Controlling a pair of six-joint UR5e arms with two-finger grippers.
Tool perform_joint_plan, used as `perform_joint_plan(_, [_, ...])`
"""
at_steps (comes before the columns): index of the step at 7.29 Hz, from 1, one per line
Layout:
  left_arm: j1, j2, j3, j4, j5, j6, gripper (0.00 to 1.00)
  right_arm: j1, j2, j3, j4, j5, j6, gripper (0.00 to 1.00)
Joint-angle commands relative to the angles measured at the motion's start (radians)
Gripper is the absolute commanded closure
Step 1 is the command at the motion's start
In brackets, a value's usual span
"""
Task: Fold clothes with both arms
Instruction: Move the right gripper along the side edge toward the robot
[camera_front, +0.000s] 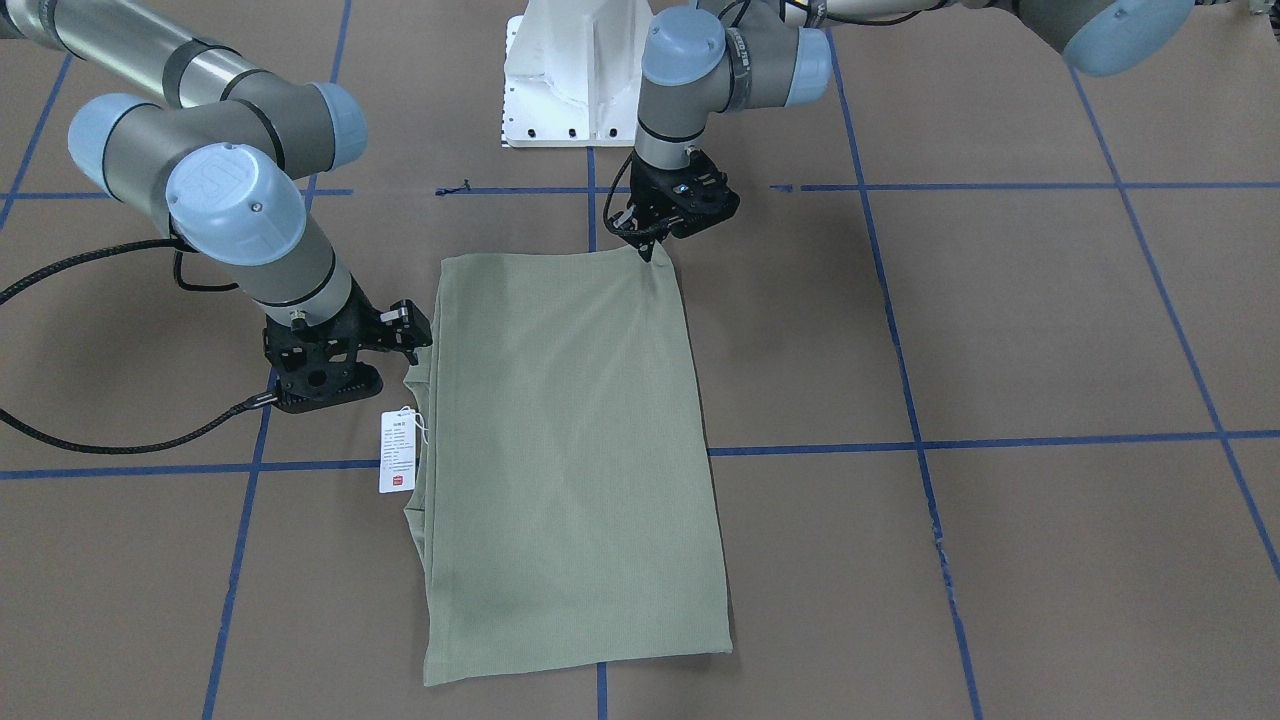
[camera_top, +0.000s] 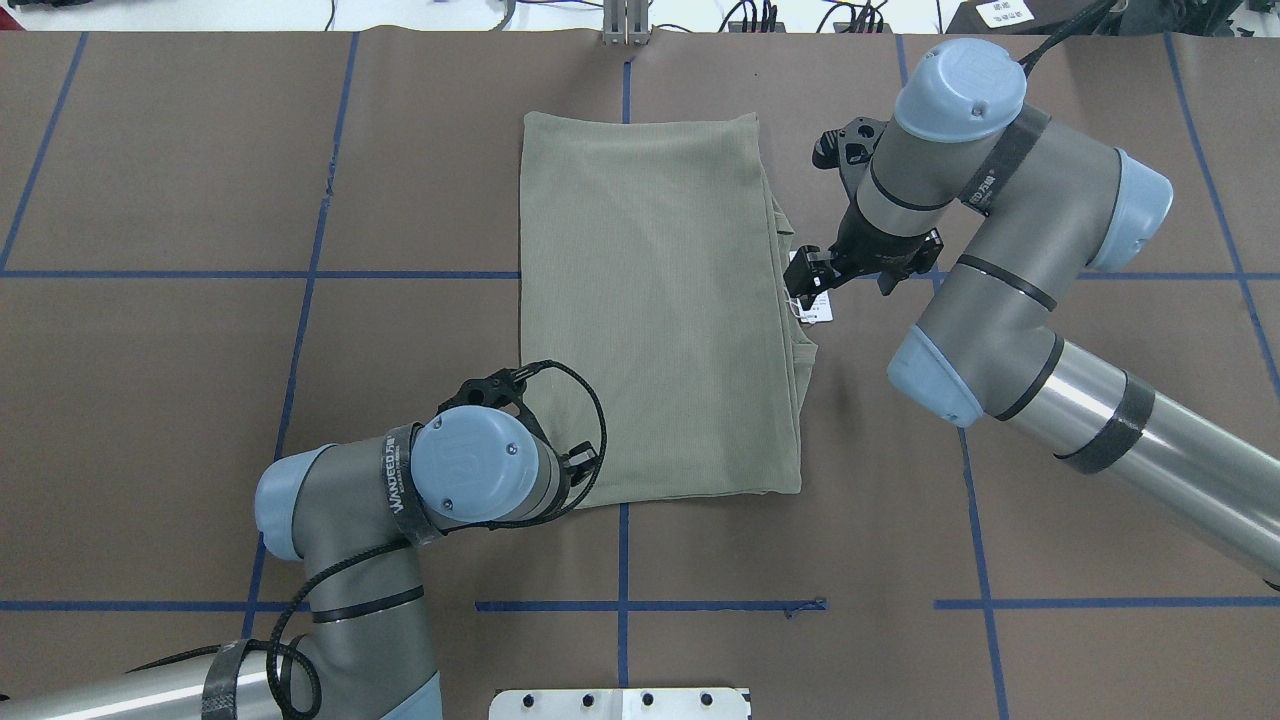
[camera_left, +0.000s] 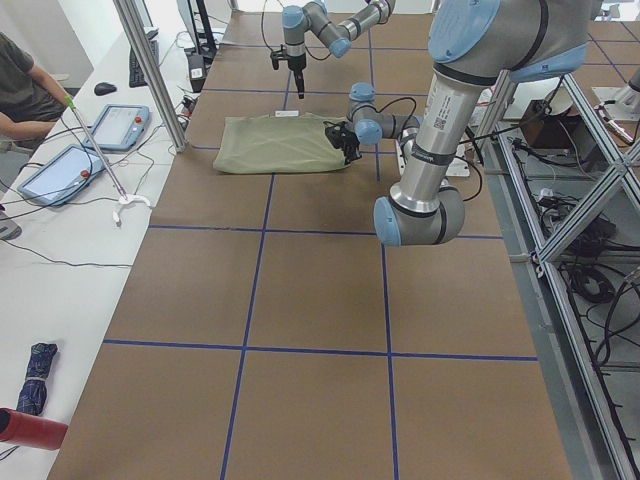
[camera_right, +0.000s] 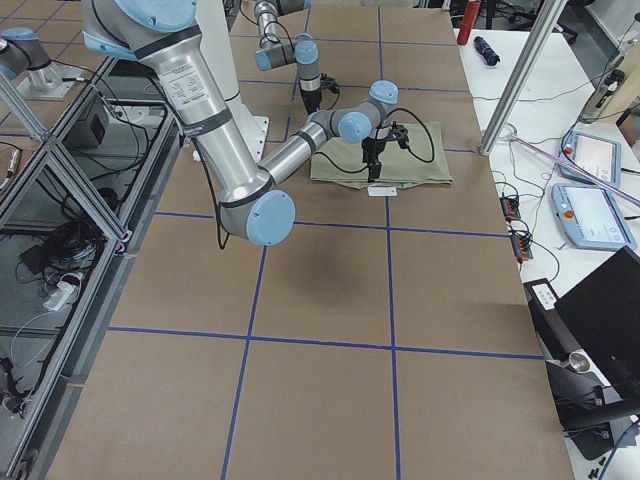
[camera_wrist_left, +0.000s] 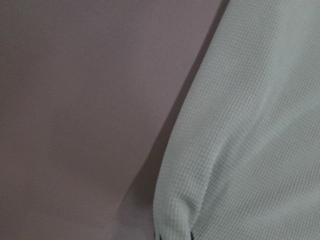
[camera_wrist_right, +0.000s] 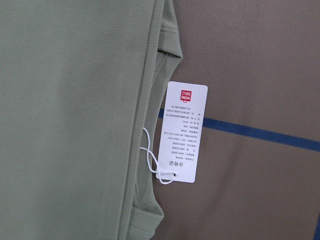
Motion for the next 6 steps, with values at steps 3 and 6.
perform_joint_plan(3, [0.01,0.019,-0.14,0.104,-0.009,0.081,1.0,-0.131,-0.027,0.095,0.003,-0.032,0.379,0.0])
perform_joint_plan(6, [0.045,0.022,-0.134,0.103,-0.009,0.08,1.0,-0.362,-0.129,0.285,0.003,-0.22,0.828,0.0])
